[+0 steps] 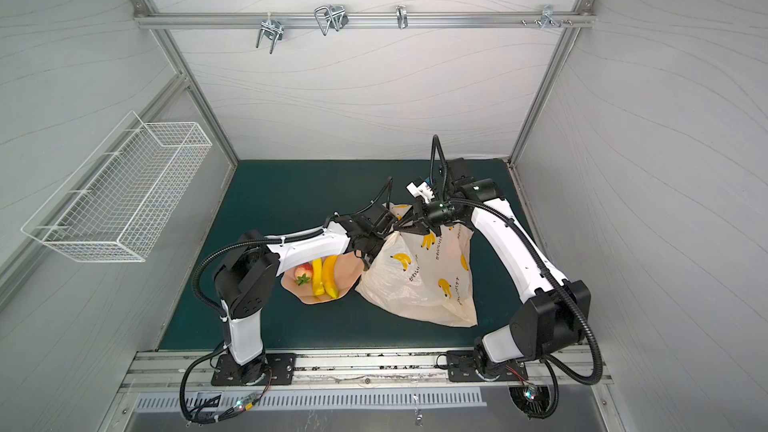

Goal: Place the fruits into the plastic bag
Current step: 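Open the left gripper to drop the red strawberry inside the bag, then move the left gripper back over the bowl toward the remaining strawberry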

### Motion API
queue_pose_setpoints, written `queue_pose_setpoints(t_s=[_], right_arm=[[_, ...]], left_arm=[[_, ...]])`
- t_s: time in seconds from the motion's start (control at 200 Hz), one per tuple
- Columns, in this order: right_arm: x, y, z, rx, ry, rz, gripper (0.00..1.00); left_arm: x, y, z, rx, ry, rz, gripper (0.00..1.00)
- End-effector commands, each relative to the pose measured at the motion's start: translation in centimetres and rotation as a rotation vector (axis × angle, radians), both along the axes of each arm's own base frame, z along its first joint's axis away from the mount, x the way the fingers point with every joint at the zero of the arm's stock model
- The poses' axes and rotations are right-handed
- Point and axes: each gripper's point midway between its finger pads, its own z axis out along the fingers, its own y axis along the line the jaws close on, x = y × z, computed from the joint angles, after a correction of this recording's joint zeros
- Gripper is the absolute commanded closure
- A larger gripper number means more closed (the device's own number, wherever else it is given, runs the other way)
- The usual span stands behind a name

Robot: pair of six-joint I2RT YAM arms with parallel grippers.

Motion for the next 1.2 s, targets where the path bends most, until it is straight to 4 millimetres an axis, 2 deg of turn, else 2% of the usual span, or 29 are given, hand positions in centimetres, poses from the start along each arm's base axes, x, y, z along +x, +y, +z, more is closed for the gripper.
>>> queue_pose_setpoints(t_s=[0.0,0.15,0.29,0.305,0.315,0.34,0.535,0.81,1.196], right_arm=[[-0.3,0.2,0.2,0.02,-0.009,0.022,1.0],[-0.6,-0.1,0.2,0.011,-0.014,0.021,1.0],[-0.8,-0.4,0.2,0.007,-0.015,0.018,1.0],[-0.9,-0.4,0.3,0.008,-0.016,0.017,1.0],[-0.9,-0.4,0.3,0.008,-0.015,0.017,1.0],[-0.9,-0.5,0.3,0.008,-0.018,0.015,1.0],[-1.1,-0.9,0.3,0.006,-0.016,0.007,1.0],[-1.0,-1.3,0.2,-0.003,-0.014,-0.003,1.0],[-1.1,-1.5,0.3,-0.01,-0.016,-0.009,1.0]], left_arm=[[0.2,-1.2,2.3,-0.056,-0.014,-0.002,0.27],[0.4,-1.1,3.9,-0.09,-0.015,0.012,0.2],[0.6,-0.5,4.5,-0.093,-0.008,0.033,0.16],[0.6,-0.5,4.6,-0.096,-0.007,0.034,0.12],[0.5,-0.5,4.6,-0.098,-0.005,0.035,0.03],[0.6,-0.3,4.8,-0.101,-0.001,0.039,0.01],[0.7,0.8,5.3,-0.085,-0.006,0.058,0.0],[0.5,3.5,6.9,-0.054,-0.006,0.096,0.02],[0.9,8.1,6.4,0.065,-0.008,0.2,0.06]])
